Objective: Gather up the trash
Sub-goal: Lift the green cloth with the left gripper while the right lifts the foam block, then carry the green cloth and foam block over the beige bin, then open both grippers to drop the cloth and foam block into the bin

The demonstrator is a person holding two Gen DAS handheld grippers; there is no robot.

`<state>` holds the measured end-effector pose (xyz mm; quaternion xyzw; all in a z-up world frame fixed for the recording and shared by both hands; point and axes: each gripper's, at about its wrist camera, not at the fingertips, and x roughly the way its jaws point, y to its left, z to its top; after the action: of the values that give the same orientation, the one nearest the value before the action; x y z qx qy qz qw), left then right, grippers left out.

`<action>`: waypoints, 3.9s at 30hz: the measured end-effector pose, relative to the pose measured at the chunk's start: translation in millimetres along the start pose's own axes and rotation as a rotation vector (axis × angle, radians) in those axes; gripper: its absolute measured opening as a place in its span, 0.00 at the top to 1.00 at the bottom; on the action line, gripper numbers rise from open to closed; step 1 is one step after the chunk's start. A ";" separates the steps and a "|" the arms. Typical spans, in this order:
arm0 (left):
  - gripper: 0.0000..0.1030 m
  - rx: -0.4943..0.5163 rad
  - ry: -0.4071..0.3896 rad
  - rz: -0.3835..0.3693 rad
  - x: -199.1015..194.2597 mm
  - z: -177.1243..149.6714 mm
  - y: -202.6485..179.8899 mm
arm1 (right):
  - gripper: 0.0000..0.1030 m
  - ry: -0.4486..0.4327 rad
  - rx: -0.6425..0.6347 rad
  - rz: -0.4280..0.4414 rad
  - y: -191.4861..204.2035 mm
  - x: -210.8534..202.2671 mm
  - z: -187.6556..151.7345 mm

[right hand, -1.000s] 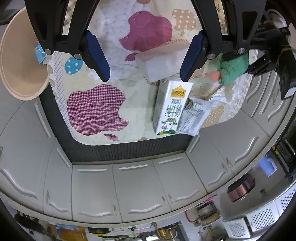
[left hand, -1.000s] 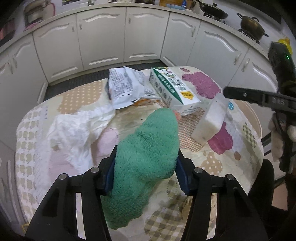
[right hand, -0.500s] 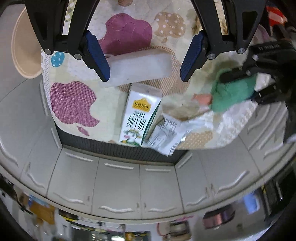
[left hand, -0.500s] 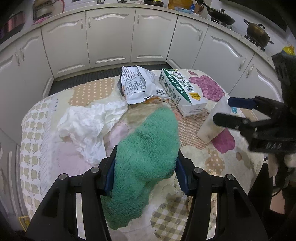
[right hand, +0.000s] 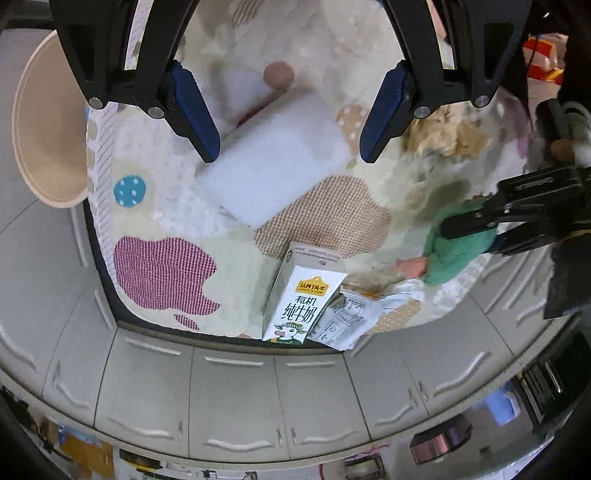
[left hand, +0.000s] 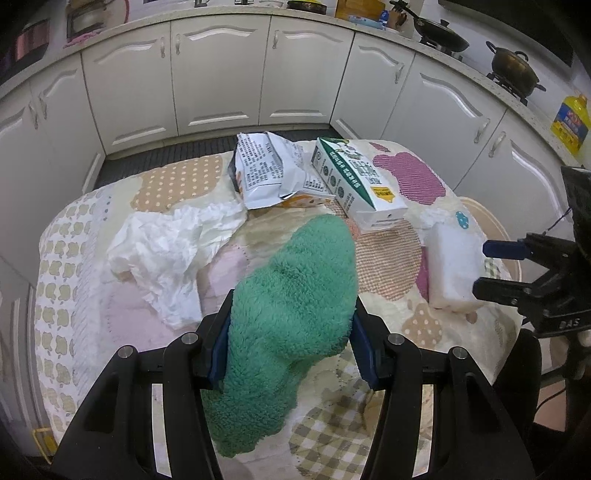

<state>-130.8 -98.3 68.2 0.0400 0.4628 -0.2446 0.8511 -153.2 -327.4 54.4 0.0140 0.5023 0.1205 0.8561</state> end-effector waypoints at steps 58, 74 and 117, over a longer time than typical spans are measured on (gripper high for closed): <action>0.48 0.126 -0.051 -0.095 -17.3 46.0 -130.6 | 0.61 -0.209 0.040 -0.018 -87.9 -75.7 -37.8; 0.48 0.266 -0.032 -0.143 25.4 75.0 -267.7 | 0.61 -0.233 0.305 -0.192 -193.3 -110.8 -90.7; 0.28 0.176 0.112 -0.314 107.5 95.9 -322.9 | 0.30 -0.163 0.458 -0.283 -250.0 -81.7 -108.0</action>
<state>-155.0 -450.5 87.0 0.0553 0.4868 -0.4113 0.7686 -236.4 -598.6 34.7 0.1465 0.4429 -0.1187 0.8765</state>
